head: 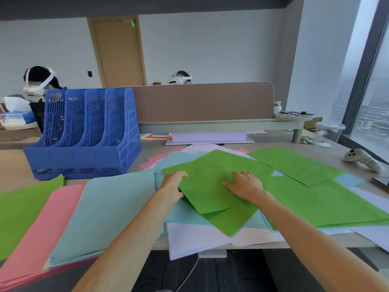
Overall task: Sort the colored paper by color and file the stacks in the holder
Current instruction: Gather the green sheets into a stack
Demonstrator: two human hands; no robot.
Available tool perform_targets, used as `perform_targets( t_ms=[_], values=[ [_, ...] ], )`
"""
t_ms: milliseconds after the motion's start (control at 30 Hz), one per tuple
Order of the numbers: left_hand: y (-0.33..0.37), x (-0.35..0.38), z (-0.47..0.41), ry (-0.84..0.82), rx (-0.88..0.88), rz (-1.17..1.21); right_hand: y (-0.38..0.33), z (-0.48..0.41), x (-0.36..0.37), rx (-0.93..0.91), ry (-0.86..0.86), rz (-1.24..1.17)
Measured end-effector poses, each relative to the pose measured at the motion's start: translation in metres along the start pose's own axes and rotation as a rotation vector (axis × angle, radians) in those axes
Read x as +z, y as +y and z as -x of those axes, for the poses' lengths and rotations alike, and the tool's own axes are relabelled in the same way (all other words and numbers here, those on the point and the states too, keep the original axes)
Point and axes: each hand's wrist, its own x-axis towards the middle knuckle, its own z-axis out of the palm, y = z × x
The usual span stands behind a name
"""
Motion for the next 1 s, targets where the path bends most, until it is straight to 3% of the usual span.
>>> perform_targets(
  t_ms=[100,167,267,333,433,567,633,733,833,900,1000],
  values=[
    [-0.013,0.005,-0.019,0.017,0.028,-0.075,0.01,-0.003,-0.011,-0.02,0.026,-0.268],
    [-0.009,0.01,0.0,0.072,0.069,-0.231,0.019,-0.004,-0.014,0.067,0.04,-0.174],
    [-0.01,0.008,-0.001,0.221,0.127,-0.444,0.029,0.0,-0.009,0.248,-0.142,-0.003],
    [-0.011,0.009,-0.004,0.274,0.166,-0.44,0.031,0.003,-0.001,0.229,-0.193,-0.017],
    [-0.011,0.012,-0.006,0.316,0.199,-0.35,0.027,0.002,0.001,0.136,-0.14,-0.12],
    [-0.009,0.01,-0.009,0.344,0.288,-0.209,0.026,-0.001,-0.012,0.003,-0.129,-0.445],
    [-0.006,0.011,-0.01,0.331,0.22,-0.154,0.034,-0.004,-0.017,-0.002,-0.039,-0.586],
    [-0.008,0.016,-0.012,0.249,0.088,-0.194,0.053,-0.016,-0.017,0.157,0.129,-0.341],
    [-0.014,0.027,-0.015,0.16,0.146,-0.343,0.07,-0.026,-0.009,0.301,-0.058,-0.032],
    [-0.016,0.034,-0.022,0.112,0.198,-0.418,0.079,-0.031,0.0,0.316,-0.109,0.019],
    [-0.015,0.043,-0.035,0.065,0.277,-0.451,0.091,-0.036,0.003,0.246,0.016,0.07]
  ],
)
